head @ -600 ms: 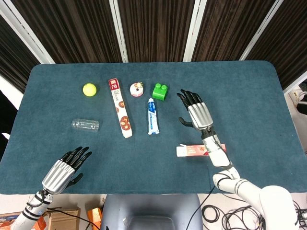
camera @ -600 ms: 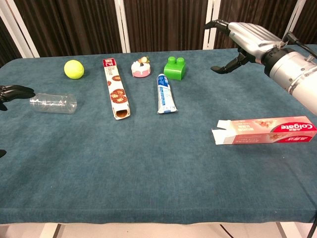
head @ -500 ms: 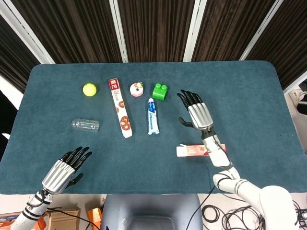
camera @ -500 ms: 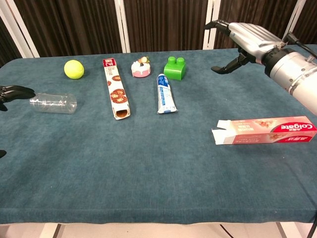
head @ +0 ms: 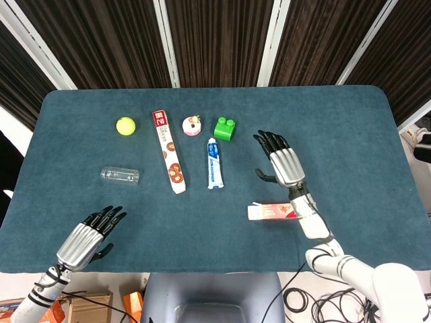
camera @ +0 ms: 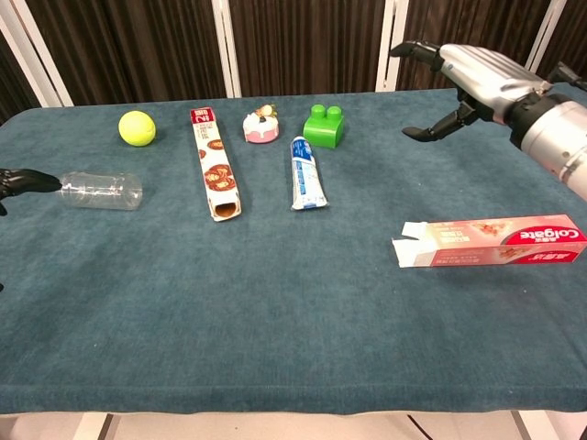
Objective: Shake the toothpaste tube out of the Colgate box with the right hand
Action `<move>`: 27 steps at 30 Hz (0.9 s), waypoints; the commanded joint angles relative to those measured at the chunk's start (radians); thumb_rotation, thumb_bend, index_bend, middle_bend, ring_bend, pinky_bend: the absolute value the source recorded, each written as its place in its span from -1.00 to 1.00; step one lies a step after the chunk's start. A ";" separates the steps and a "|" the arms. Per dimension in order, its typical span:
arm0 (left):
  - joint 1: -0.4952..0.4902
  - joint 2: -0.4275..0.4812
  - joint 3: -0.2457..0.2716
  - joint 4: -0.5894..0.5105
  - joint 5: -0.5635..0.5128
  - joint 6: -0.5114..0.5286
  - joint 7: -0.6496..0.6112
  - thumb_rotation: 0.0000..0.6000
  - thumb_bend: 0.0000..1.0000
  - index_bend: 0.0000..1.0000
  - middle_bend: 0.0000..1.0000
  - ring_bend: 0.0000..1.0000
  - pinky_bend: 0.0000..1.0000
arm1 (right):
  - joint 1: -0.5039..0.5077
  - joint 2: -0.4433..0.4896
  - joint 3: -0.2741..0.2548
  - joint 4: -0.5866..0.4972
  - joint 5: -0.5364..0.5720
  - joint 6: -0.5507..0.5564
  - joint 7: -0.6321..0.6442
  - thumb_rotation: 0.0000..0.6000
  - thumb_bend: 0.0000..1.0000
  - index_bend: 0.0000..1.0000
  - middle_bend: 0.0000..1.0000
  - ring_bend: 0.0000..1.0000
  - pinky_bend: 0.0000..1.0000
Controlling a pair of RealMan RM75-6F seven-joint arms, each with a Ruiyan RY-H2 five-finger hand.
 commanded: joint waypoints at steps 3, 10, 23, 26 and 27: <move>0.013 0.034 -0.021 -0.033 -0.068 -0.012 0.009 1.00 -0.41 -0.75 -0.81 -0.80 -0.37 | -0.089 0.104 -0.062 -0.185 -0.035 0.084 -0.002 1.00 -0.64 -0.75 -0.77 -0.83 -0.68; 0.051 0.073 -0.077 -0.110 -0.226 -0.032 0.080 1.00 -0.41 -0.72 -0.80 -0.78 -0.35 | -0.185 0.285 -0.173 -0.441 -0.079 0.101 -0.075 1.00 -0.64 -0.72 -0.71 -0.83 -0.68; 0.059 0.143 -0.089 -0.144 -0.279 -0.069 -0.065 1.00 -0.41 -0.70 -0.79 -0.75 -0.34 | -0.258 0.404 -0.257 -0.611 -0.041 0.030 -0.317 1.00 -0.64 -0.58 -0.68 -0.82 -0.70; 0.055 0.144 -0.084 -0.142 -0.264 -0.074 -0.074 1.00 -0.41 -0.70 -0.79 -0.75 -0.34 | -0.266 0.408 -0.264 -0.616 -0.016 0.001 -0.343 1.00 -0.64 -0.58 -0.68 -0.81 -0.69; 0.054 0.145 -0.082 -0.142 -0.261 -0.078 -0.080 1.00 -0.41 -0.70 -0.79 -0.75 -0.34 | -0.268 0.407 -0.265 -0.616 -0.010 -0.007 -0.345 1.00 -0.64 -0.57 -0.68 -0.81 -0.69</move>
